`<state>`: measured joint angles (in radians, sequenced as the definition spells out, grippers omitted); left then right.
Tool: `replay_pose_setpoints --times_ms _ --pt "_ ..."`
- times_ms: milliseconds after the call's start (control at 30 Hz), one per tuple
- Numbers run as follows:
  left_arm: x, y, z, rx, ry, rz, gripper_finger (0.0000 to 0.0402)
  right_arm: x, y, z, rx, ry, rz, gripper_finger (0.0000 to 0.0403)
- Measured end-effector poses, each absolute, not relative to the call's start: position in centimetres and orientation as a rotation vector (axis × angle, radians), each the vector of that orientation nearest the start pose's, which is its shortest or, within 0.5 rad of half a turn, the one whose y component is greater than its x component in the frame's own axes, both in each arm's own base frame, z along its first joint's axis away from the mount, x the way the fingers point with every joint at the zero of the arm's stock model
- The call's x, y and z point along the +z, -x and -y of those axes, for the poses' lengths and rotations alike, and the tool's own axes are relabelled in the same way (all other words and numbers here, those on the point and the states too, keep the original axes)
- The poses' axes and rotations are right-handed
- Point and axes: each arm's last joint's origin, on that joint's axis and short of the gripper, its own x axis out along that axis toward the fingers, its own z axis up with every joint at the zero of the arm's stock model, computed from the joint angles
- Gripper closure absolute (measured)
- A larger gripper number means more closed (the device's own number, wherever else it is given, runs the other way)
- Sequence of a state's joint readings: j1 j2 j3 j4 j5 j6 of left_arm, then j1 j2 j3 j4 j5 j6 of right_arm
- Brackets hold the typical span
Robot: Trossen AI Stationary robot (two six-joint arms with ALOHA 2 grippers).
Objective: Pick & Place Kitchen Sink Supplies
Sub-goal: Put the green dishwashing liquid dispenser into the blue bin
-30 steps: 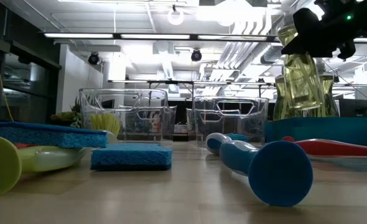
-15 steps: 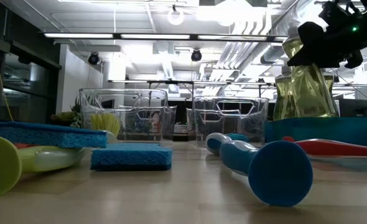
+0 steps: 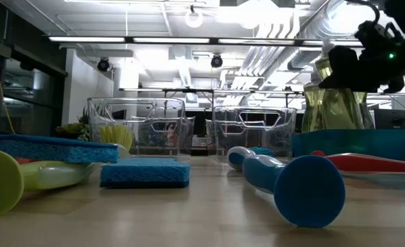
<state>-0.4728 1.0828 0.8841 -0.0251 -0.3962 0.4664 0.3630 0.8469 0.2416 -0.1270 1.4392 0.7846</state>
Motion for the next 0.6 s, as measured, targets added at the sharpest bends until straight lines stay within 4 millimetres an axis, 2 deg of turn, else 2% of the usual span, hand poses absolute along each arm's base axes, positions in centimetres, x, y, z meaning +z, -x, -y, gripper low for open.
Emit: replay_pose_setpoints --times_ms 367,600 --pt "32.6 -21.9 9.9 -0.122 -0.558 -0.181 0.0035 13.3 -12.3 -1.6 -1.118 -0.115 -0.009 0.0217" --pt "32.6 -21.9 9.9 -0.122 -0.554 -0.181 0.0035 12.5 -11.9 -1.4 -1.112 -0.128 -0.002 0.0217"
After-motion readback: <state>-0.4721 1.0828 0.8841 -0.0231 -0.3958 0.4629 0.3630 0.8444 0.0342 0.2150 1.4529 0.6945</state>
